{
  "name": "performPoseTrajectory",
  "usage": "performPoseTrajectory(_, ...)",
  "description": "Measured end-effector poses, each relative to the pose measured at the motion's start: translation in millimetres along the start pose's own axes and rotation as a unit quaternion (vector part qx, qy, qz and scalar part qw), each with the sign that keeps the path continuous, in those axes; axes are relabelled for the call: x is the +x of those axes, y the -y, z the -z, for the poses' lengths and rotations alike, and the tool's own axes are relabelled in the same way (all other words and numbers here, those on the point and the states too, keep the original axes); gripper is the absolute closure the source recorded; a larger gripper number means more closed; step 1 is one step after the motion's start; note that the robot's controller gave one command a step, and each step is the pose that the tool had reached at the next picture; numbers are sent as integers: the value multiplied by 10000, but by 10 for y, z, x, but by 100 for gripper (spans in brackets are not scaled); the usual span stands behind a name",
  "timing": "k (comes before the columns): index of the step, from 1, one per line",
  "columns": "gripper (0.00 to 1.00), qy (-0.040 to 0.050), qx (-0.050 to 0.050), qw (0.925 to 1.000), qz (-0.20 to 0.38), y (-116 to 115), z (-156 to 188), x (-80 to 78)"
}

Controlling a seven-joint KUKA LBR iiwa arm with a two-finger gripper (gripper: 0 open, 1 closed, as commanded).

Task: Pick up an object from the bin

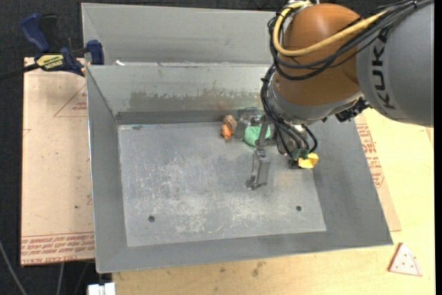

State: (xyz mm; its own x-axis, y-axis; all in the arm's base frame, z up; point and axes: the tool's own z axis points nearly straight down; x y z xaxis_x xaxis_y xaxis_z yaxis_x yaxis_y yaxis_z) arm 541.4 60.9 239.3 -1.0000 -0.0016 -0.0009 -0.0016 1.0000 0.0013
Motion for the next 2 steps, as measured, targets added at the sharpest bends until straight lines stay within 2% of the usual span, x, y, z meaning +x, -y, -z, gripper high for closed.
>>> performPoseTrajectory(1, 0, 51, 4, 9996, 290, -258, -251, -386)
performPoseTrajectory(2, 0, 39, -8, 9979, 653, -259, -808, -721)
